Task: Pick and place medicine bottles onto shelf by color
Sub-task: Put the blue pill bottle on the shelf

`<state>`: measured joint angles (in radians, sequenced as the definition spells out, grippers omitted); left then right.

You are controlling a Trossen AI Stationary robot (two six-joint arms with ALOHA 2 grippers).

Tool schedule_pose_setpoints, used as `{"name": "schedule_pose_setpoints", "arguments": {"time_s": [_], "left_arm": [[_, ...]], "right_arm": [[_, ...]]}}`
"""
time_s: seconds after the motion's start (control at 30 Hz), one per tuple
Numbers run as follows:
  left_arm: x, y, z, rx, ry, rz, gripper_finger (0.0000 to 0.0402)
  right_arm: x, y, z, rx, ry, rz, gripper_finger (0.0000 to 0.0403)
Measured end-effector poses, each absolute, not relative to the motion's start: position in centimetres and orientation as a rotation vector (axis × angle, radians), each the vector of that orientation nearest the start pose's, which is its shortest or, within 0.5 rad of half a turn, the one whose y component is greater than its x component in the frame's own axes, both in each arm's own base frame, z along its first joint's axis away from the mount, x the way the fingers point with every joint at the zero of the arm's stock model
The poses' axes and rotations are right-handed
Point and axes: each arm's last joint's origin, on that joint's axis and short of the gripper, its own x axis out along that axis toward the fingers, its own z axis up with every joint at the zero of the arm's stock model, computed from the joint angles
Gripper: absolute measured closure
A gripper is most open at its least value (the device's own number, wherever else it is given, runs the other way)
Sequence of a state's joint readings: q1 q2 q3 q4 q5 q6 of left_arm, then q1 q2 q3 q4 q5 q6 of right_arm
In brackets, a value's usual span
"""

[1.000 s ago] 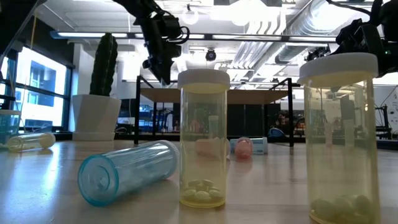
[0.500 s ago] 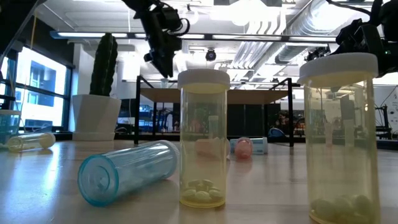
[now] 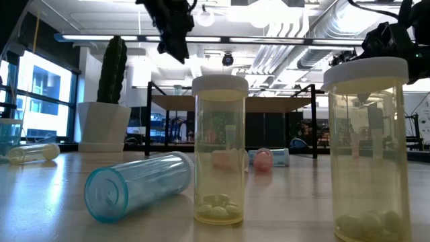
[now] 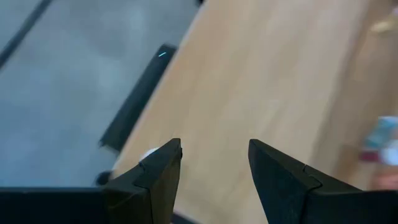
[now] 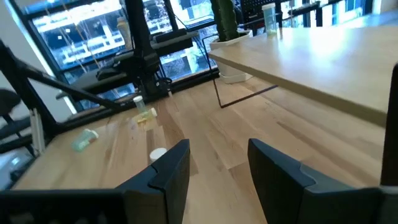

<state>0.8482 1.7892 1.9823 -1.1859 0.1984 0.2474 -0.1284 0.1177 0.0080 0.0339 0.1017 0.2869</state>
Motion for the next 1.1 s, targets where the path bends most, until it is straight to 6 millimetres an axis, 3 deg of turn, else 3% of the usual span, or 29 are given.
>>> {"name": "schedule_pose_setpoints", "arguments": {"time_s": [0.1,0.27,0.8,1.1], "left_arm": [[24.1,25.7,38.2,-0.276,0.889,0.417,0.0227],[23.6,23.9,35.6,-0.271,0.865,0.403,0.0235],[21.9,15.2,30.3,-0.154,0.605,0.321,0.0239],[22.7,12.7,26.4,-0.152,0.482,0.262,0.0238]], "right_arm": [[10.3,-1.6,16.0,0.314,0.039,-0.24,0.0249],[10.3,-1.6,16.0,0.31,0.039,-0.24,0.0249],[10.3,-1.6,16.0,0.313,0.039,-0.24,0.0249],[10.3,-1.8,16.7,0.301,-0.036,-0.273,0.0249]]}}
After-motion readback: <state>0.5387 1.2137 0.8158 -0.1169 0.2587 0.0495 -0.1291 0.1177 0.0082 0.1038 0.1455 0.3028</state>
